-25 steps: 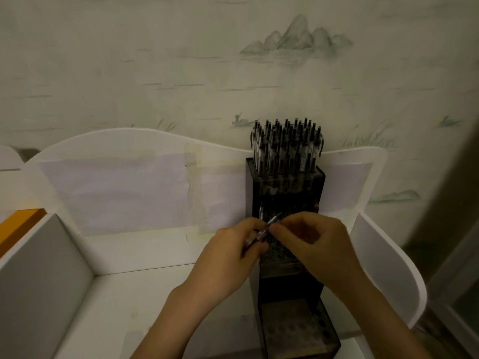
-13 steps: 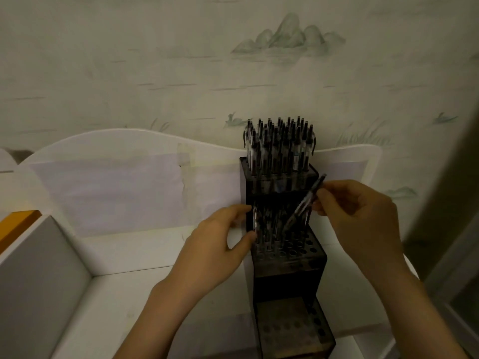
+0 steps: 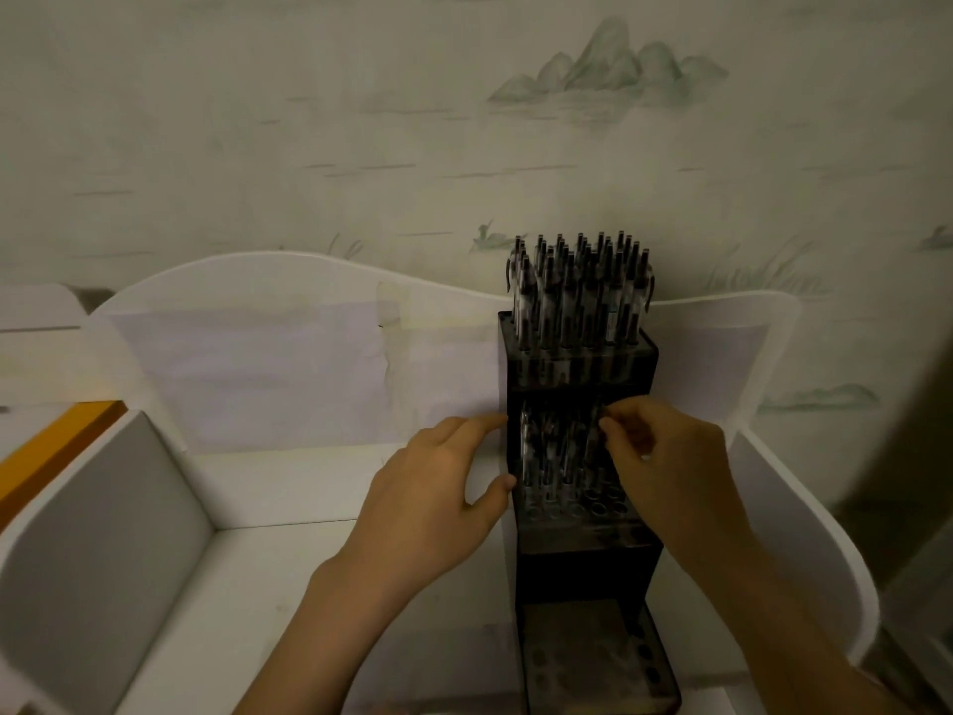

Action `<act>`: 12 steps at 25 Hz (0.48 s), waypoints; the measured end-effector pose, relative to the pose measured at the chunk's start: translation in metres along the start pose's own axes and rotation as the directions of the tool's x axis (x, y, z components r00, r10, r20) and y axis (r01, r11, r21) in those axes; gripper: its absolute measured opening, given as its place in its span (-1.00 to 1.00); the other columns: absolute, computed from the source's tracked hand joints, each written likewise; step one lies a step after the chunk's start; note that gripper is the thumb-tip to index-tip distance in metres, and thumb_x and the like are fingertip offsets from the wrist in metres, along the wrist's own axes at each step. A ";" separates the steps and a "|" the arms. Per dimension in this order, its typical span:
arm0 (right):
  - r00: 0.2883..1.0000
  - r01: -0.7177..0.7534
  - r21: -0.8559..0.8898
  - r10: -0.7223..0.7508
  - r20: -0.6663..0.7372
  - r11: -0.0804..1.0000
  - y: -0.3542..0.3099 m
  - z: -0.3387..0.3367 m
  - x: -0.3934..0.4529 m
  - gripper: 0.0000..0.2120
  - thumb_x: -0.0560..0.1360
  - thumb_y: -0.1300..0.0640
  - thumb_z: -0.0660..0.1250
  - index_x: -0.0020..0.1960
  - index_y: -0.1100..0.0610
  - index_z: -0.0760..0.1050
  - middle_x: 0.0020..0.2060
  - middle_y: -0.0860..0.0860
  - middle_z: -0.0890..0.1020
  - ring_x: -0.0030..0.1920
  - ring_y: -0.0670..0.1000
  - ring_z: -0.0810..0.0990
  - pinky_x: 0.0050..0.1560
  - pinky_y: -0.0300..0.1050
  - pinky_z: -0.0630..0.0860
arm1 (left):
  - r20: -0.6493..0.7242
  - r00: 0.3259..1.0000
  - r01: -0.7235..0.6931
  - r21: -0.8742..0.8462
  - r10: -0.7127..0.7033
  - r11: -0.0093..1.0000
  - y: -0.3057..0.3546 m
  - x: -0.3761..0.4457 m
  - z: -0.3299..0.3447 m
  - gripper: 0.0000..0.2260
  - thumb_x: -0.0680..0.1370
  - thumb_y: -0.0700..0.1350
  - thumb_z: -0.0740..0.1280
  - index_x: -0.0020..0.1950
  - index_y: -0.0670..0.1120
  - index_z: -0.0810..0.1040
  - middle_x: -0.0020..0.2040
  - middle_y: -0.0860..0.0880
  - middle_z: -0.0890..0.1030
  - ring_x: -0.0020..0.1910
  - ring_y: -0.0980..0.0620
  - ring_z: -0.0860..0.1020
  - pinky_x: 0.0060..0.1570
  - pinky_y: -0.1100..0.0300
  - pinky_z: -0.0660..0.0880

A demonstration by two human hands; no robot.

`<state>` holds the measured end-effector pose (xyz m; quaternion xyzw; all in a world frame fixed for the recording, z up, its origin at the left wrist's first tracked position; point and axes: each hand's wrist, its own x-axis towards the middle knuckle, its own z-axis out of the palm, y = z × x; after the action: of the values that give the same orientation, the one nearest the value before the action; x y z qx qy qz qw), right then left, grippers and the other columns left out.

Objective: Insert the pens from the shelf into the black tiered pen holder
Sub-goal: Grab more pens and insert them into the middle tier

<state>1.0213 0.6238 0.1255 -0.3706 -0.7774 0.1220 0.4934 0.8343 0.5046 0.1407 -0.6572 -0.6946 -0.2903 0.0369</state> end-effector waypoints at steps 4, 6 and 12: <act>0.979 -0.151 -0.005 0.150 0.140 0.989 0.012 0.009 -0.001 -0.90 0.50 0.19 0.40 -0.02 0.18 0.66 -0.31 0.03 0.67 -0.32 -0.10 0.60 -0.26 -0.48 0.43 | -0.008 1.000 0.021 0.018 -0.021 1.000 0.001 -0.002 -0.003 -0.53 0.56 0.17 0.24 0.45 0.29 0.20 0.36 0.27 0.39 0.30 0.22 0.40 0.09 0.37 0.34; 0.972 -0.182 -0.015 0.183 0.146 0.983 0.012 0.005 0.001 -0.89 0.48 0.16 0.42 -0.01 0.14 0.65 -0.25 0.02 0.69 -0.29 -0.11 0.59 -0.21 -0.46 0.43 | -0.014 0.999 0.032 0.023 -0.032 0.999 0.004 -0.003 -0.003 -0.53 0.56 0.17 0.24 0.45 0.29 0.20 0.35 0.26 0.40 0.29 0.21 0.40 0.08 0.36 0.36; 0.983 0.171 0.058 -0.174 0.054 0.984 -0.022 -0.013 -0.007 -0.64 0.42 0.12 0.46 0.19 0.14 0.57 -0.06 -0.04 0.63 -0.13 -0.12 0.60 -0.03 -0.31 0.58 | -0.073 0.988 0.141 0.095 -0.134 0.985 0.017 -0.021 -0.004 -0.52 0.57 0.17 0.22 0.47 0.26 0.18 0.37 0.25 0.40 0.09 0.16 0.52 0.02 0.39 0.32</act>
<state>1.0238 0.6009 0.1392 -0.2848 -0.8173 0.1100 0.4886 0.8512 0.4834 0.1409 -0.5950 -0.7503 -0.2787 0.0723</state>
